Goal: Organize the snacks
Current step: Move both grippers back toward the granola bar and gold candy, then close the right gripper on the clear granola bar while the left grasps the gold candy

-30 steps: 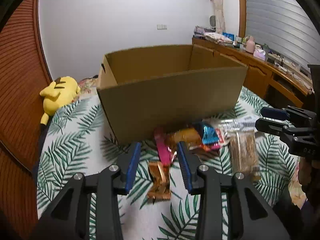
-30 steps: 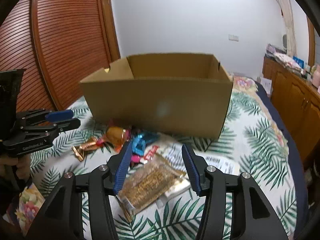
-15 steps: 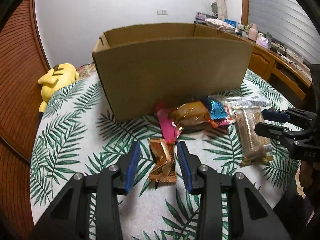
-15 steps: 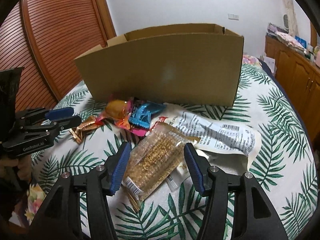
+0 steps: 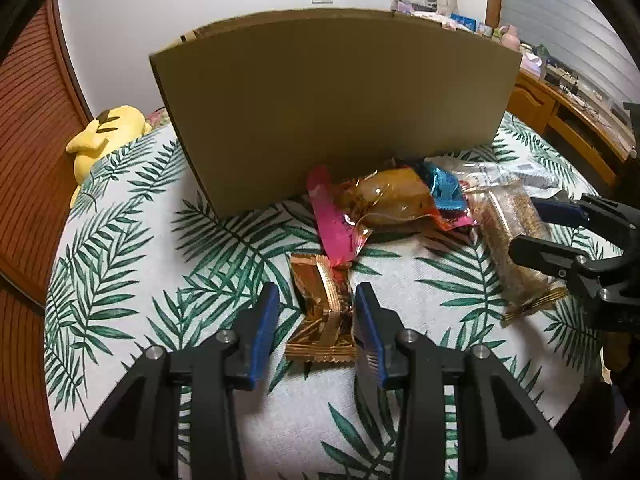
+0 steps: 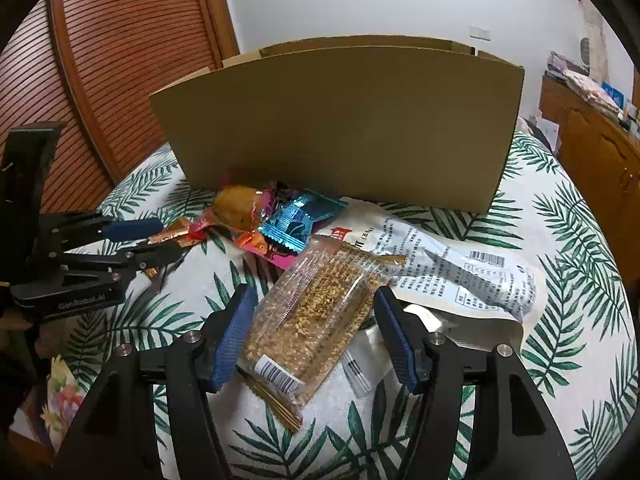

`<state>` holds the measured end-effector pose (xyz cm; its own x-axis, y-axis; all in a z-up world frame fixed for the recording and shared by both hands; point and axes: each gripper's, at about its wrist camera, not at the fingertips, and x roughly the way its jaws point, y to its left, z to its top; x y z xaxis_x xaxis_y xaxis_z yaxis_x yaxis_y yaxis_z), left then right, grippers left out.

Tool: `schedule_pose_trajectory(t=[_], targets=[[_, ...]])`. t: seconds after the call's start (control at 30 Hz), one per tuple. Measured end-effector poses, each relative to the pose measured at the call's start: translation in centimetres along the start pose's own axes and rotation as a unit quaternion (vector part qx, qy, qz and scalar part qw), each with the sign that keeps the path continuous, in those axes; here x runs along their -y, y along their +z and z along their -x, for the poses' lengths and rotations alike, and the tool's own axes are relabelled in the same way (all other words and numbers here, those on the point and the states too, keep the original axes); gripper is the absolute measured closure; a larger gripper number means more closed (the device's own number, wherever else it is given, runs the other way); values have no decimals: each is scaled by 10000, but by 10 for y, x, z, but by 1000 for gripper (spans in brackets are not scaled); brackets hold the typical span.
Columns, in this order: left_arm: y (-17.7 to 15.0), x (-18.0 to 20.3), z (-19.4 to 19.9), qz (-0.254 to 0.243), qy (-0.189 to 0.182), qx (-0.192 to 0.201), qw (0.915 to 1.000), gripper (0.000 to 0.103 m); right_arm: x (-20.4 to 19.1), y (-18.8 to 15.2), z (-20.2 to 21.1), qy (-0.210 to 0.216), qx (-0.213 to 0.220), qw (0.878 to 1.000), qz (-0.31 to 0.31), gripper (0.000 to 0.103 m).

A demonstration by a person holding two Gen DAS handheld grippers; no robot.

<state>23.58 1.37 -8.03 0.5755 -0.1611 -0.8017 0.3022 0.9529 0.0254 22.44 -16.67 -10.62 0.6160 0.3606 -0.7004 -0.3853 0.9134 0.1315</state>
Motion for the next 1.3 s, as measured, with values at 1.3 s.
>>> schedule_pose_trajectory(t=[1.3], targets=[[-2, -12, 3, 273, -440, 94, 9986, 61, -15, 8, -15, -64, -237, 9993, 284, 32]])
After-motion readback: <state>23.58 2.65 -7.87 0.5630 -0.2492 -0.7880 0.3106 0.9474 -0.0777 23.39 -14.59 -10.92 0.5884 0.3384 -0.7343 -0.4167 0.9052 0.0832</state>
